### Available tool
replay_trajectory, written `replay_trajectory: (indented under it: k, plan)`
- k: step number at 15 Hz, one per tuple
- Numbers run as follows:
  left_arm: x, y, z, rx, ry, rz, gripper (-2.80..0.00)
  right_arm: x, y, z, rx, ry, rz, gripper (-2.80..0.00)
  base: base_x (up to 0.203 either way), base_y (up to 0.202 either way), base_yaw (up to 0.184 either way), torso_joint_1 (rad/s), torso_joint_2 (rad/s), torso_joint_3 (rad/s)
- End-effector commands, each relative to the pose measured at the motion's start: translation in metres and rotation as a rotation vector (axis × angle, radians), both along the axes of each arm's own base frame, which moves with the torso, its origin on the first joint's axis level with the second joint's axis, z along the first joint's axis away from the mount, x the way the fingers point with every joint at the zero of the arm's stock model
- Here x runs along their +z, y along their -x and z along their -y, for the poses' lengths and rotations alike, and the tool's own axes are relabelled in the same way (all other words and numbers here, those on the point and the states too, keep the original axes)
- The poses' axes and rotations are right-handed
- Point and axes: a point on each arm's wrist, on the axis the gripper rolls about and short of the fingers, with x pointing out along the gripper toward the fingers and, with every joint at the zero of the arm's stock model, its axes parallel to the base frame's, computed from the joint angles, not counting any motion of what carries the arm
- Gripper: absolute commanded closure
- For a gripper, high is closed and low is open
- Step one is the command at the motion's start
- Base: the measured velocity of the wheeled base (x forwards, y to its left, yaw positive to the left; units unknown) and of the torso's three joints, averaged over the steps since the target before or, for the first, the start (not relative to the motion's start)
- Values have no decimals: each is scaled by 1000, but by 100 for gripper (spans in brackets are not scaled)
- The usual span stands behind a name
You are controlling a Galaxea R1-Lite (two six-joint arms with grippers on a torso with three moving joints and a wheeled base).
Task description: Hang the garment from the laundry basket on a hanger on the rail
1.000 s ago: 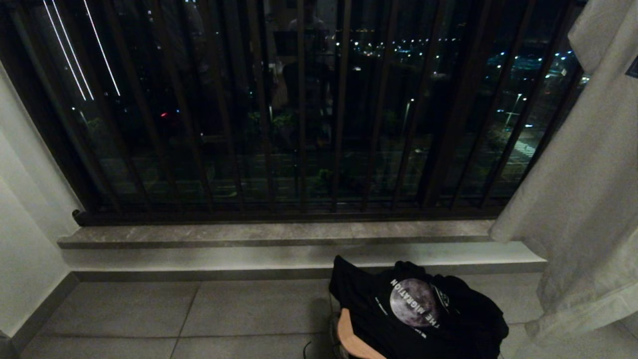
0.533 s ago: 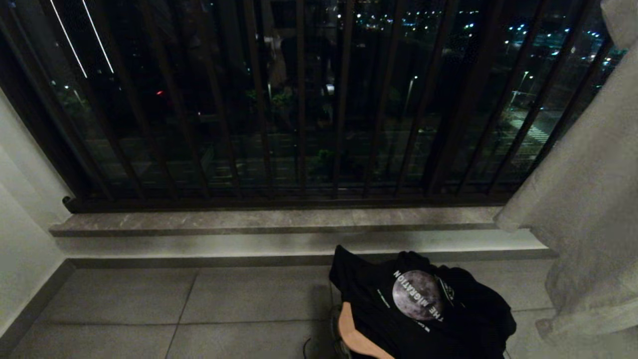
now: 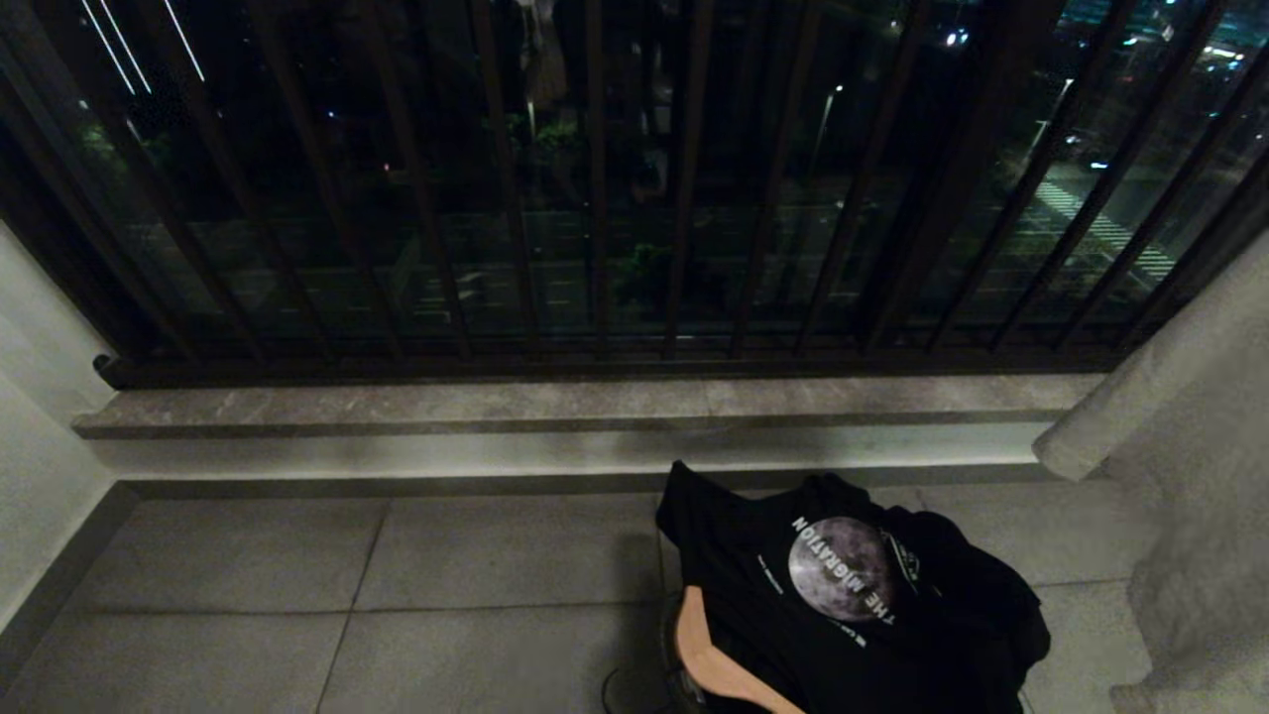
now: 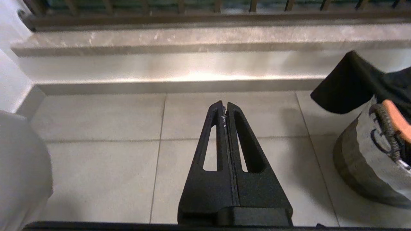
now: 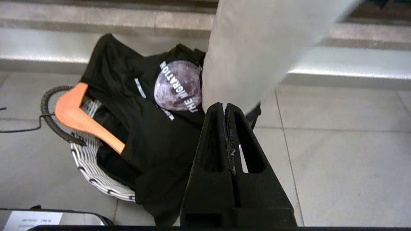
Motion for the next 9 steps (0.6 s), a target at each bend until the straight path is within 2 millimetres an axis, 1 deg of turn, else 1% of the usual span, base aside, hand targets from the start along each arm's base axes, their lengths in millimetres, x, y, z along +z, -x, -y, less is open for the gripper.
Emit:
replay_trajectory:
  k: [1, 9]
  plan:
    - [0, 0, 0, 0, 0, -2, 0, 0, 0, 0, 1, 0, -2, 0, 0, 0, 0, -1, 4, -199]
    - [0, 0, 0, 0, 0, -2, 0, 0, 0, 0, 1, 0, -2, 0, 0, 0, 0, 3, 3, -197]
